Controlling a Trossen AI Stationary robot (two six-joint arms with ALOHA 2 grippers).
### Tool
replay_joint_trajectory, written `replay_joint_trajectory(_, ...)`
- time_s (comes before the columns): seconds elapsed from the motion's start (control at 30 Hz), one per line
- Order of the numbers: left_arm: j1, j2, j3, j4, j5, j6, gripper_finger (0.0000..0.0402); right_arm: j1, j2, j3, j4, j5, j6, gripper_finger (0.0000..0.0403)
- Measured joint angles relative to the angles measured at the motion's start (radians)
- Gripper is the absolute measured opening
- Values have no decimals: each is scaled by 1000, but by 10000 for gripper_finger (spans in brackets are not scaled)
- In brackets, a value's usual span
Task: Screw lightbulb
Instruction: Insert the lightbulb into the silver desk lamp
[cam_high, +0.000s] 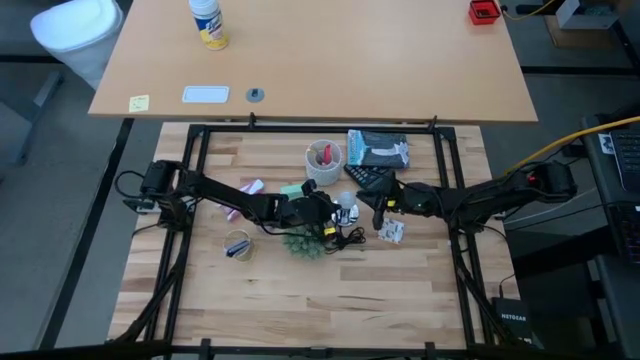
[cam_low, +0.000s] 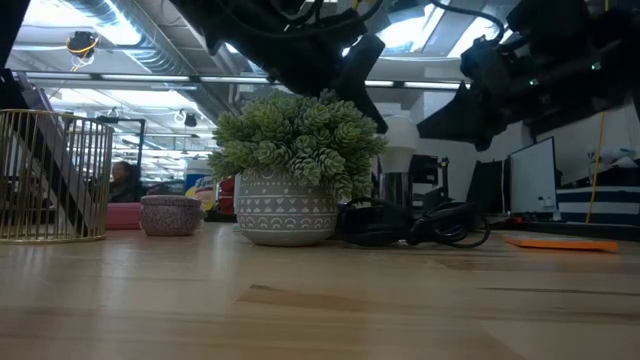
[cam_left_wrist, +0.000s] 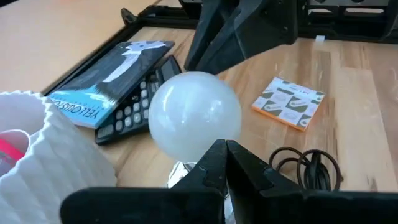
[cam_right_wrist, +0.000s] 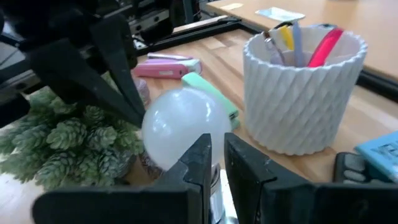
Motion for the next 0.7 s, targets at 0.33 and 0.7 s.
replay_joint_trajectory(0.33, 0, -1, 0, -24, -37, 11, 1, 1, 9, 0, 18, -90, 29, 50)
replay_joint_trajectory(0.7, 2, -1, 0, -59, -114, 0, 1, 2, 10, 0, 21, -204, 73, 50)
